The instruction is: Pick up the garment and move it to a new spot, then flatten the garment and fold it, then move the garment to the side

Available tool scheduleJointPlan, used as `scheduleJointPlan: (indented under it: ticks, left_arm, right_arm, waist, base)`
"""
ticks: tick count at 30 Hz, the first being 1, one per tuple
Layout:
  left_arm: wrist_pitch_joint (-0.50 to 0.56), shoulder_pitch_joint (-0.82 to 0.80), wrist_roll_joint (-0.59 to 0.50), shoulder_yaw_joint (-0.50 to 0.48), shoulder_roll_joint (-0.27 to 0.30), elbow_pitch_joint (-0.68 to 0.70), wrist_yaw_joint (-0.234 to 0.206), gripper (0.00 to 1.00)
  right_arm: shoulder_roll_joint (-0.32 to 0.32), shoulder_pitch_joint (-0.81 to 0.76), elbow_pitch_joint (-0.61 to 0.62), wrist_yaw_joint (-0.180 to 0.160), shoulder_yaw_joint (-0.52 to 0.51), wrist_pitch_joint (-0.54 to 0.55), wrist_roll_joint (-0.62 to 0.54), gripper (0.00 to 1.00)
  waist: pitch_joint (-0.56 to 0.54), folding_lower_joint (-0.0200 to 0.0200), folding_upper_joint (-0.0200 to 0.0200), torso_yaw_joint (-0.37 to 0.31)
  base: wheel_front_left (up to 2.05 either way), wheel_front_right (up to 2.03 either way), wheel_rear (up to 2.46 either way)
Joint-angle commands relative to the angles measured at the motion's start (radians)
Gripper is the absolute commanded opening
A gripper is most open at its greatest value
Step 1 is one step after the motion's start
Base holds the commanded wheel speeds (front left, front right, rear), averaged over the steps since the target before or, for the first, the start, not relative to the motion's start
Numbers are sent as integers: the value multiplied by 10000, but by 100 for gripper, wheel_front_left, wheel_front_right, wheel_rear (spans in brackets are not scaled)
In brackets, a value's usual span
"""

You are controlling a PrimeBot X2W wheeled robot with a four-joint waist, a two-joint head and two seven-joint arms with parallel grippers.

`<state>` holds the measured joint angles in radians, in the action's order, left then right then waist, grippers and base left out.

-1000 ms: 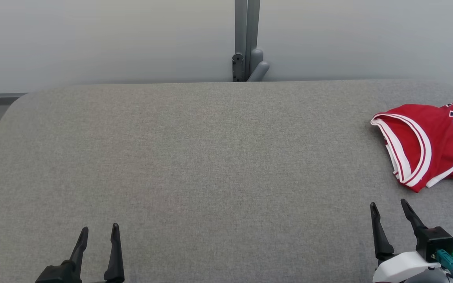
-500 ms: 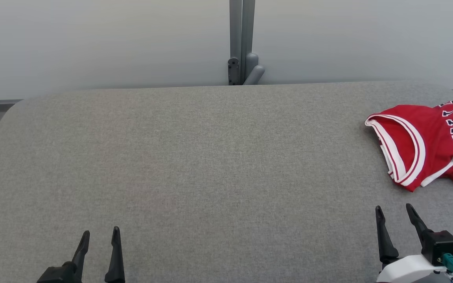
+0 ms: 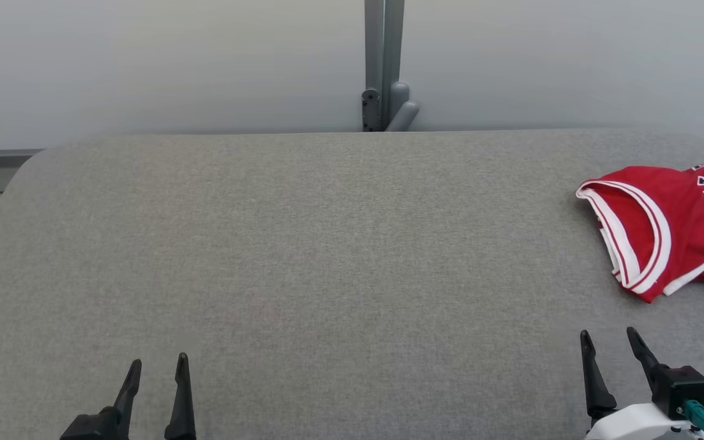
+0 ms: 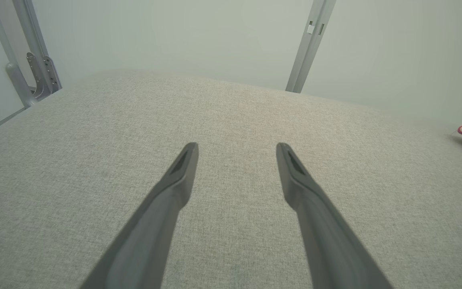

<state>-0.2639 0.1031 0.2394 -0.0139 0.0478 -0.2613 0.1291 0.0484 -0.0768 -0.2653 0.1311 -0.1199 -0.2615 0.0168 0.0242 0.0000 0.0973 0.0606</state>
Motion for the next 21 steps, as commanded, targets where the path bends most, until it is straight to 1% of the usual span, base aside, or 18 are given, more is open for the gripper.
scheduleJointPlan:
  ticks: [1,5,6,11,17,18,21]
  left_arm:
    - [2,100,-59,-44,53,-15,11,100]
    - [2,73,34,102,49,-56,24,100]
    - [1,34,52,127,13,-45,0,0]
    - [41,166,169,151,-38,-426,-1,0]
    - [325,-84,1109,36,-33,-408,-56,0]
    - [424,-157,1473,3,-31,-362,-98,0]
    - [566,-253,2007,-40,-28,-301,-140,0]
  right_arm:
    - [19,-54,-20,-9,5,-15,37,100]
    - [19,-49,51,-9,116,-16,-112,100]
    - [-6,6,49,0,120,2,-114,0]
    - [-116,20,-373,6,102,71,-52,0]
    - [-105,344,-516,5,-56,460,1001,0]
    - [-101,415,-523,5,-52,559,1440,0]
    - [-95,495,-505,4,-18,677,2088,0]
  waist:
    - [-140,0,1,587]
    - [-141,0,1,585]
    - [-87,0,0,511]
    - [-94,0,-1,528]
    - [-85,0,-19,481]
    - [-72,0,-16,463]
    - [-39,0,-5,435]
  base:
    - [0,0,0]
    - [0,0,0]
    - [0,0,0]
    - [0,0,0]
    - [0,0,0]
    - [0,0,0]
    - [0,0,0]
